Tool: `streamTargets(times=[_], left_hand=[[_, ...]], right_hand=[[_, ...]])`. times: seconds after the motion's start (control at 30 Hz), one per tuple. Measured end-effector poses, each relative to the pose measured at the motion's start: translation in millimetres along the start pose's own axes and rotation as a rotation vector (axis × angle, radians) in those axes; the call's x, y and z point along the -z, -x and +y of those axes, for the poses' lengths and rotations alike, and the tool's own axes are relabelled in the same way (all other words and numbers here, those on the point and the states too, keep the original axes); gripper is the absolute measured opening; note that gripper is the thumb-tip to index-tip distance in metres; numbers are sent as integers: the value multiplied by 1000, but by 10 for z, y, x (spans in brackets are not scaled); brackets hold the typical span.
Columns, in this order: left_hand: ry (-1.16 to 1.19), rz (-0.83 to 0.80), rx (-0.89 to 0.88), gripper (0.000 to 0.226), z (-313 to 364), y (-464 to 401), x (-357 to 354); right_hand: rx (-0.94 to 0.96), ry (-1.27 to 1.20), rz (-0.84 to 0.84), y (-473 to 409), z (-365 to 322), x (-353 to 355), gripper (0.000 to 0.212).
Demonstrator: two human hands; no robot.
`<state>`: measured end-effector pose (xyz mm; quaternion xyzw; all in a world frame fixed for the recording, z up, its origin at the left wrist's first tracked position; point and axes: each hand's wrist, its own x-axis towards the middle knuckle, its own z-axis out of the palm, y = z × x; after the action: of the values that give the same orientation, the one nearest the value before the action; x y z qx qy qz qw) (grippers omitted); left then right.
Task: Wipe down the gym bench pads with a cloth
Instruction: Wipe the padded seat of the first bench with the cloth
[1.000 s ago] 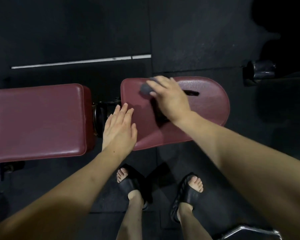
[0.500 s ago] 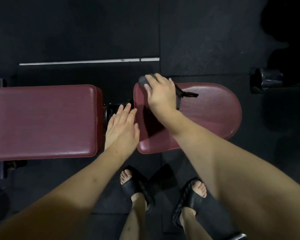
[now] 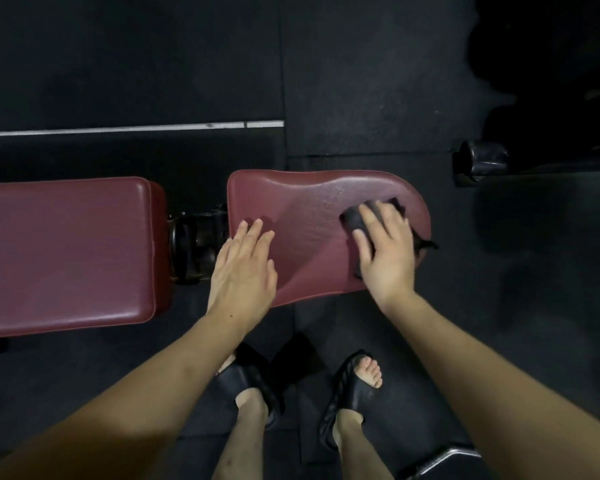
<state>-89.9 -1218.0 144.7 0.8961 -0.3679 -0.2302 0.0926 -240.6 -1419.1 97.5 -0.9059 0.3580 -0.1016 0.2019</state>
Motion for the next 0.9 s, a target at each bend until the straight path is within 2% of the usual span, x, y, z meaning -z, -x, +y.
streamTargets(times=[0.1,0.2,0.4,0.53,0.63,0.73,0.8,0.9], left_hand=[[-41,-21,-39,53,88,50,-71],[-67,-22,-53,54,175,52,-125],[-56,-36,-109,53,344,31,-247],[-52,-30,-126,53,411,136,-291],[-51,-24,-132,52,374,243,-345],[-84,-24,-134,52,280,317,-367],[-125,-13,-154,53,192,355,-353],[-201,-5,-155,54,67,423,-313]], right_hand=[[139,-22,-58,211,77,34,38],[216,-14,-81,-37,261,42,36],[-49,-102,-28,-644,428,82,40],[-25,-110,7,-330,489,154,39],[-137,-126,115,48,491,135,37],[-233,-89,205,430,209,-20,36],[-190,-61,165,566,-179,-190,41],[61,-93,2,657,-709,-431,54]])
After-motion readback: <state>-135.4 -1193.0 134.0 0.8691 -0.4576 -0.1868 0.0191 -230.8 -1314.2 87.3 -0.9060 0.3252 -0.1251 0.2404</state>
